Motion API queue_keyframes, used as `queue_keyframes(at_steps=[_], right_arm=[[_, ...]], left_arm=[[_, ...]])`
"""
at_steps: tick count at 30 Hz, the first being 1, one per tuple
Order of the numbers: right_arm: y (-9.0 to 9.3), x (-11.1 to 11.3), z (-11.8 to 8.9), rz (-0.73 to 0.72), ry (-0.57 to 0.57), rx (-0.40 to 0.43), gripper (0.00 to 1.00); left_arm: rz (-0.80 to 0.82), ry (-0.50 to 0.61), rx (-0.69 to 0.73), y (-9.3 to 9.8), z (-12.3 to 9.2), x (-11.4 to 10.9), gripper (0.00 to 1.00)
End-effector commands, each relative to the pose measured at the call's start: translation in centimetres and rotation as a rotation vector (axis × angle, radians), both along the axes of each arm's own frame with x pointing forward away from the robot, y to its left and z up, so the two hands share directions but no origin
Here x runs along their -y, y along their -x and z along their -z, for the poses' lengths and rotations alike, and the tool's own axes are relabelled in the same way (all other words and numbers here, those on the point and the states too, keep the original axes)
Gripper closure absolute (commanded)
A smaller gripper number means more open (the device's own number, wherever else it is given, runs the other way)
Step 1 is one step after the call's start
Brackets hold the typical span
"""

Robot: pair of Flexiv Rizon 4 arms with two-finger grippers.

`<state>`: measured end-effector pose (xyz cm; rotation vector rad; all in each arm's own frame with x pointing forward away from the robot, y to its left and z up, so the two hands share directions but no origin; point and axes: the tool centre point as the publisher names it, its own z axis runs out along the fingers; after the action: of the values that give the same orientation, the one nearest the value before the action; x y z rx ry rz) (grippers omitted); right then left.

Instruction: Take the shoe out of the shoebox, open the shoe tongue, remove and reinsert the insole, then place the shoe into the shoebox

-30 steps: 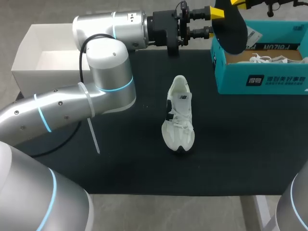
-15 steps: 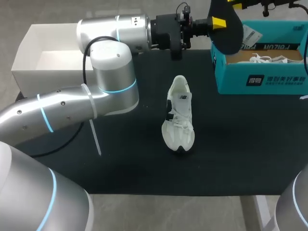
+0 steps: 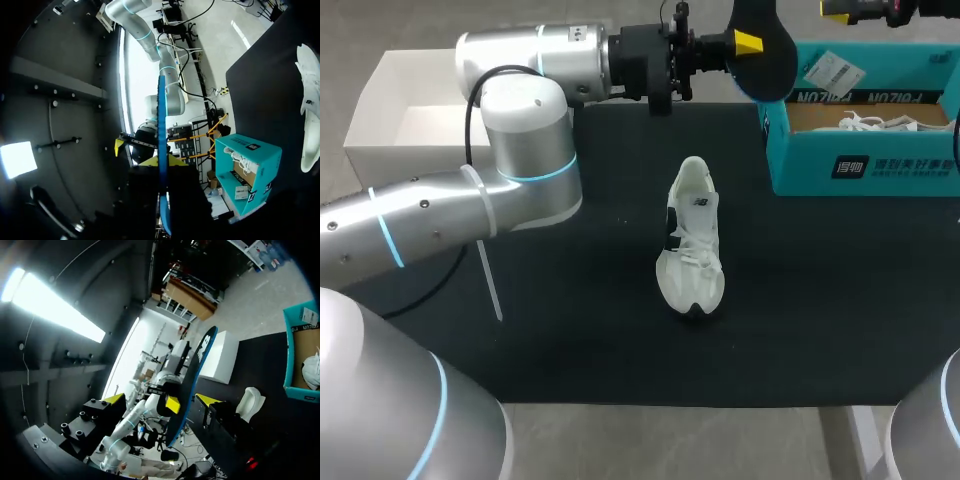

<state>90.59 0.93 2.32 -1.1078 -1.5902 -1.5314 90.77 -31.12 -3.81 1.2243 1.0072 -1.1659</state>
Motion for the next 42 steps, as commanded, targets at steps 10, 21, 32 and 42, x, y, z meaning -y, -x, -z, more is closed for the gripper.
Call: queue_keyframes(at_steps=[10,21,32,42], right_arm=[[2.9,1.7,2.1,0.005,0.008,-0.166,0.00],[2.9,2.1,2.3,0.039,0.040,-0.194,0.00],[2.9,2.1,2.3,0.039,0.040,-0.194,0.00],[2.9,2.1,2.3,0.039,0.040,-0.194,0.00]], left_arm=[[0.008,-0.055,-0.019,-0.6,0.0,-3.5,1.00],[0.027,-0.027,-0.015,-0.1,-1.0,-4.0,1.00],[0.068,-0.095,-0.228,0.3,-2.3,-5.0,1.00],[0.213,-0.160,-0.628,-0.2,-2.5,-5.9,1.00]])
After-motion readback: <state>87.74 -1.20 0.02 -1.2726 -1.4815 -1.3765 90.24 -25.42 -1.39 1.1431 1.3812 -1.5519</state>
